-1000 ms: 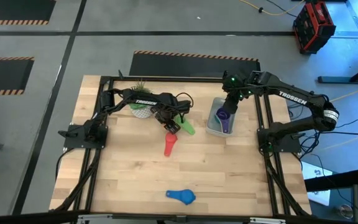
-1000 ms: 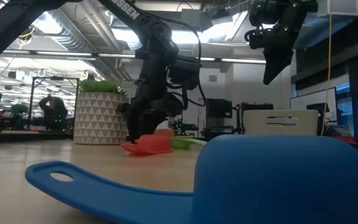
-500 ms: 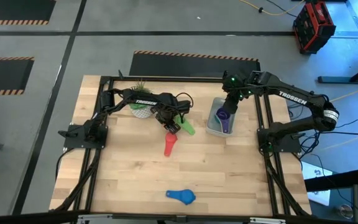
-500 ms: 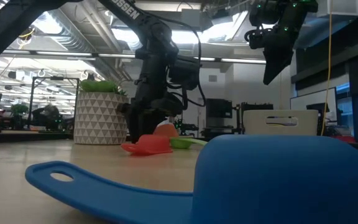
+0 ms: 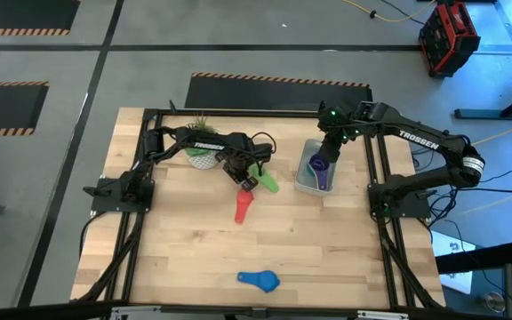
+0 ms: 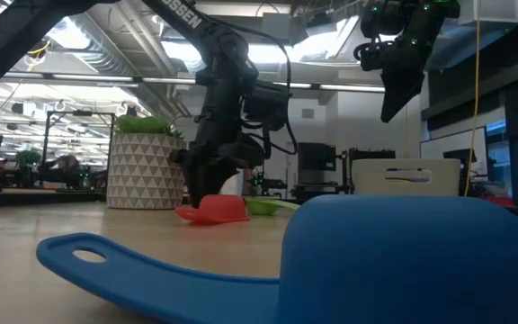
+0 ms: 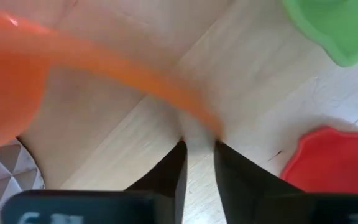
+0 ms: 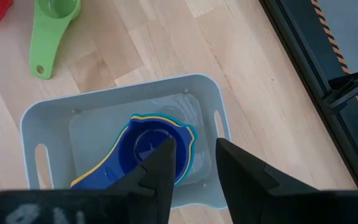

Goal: Nest measuring cups in basket
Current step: Stack the orange measuring cup on top of the violet measuring cup in the gray bin

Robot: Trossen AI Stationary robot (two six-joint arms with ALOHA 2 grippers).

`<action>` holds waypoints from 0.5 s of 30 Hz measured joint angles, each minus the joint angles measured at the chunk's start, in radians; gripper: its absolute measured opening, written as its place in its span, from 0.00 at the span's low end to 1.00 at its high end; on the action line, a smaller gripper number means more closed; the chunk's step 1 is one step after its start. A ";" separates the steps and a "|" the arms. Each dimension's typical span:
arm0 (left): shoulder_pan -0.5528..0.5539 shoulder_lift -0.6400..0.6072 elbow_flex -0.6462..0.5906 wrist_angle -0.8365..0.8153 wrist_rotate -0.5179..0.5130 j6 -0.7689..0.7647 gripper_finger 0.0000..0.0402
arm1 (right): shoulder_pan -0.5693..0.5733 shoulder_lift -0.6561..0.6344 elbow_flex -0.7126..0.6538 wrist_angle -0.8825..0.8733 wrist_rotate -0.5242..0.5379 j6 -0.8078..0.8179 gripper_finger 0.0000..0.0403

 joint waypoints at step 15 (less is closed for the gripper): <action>0.000 0.001 0.000 -0.002 -0.008 0.018 0.06 | 0.000 0.000 0.000 0.000 0.000 0.000 0.30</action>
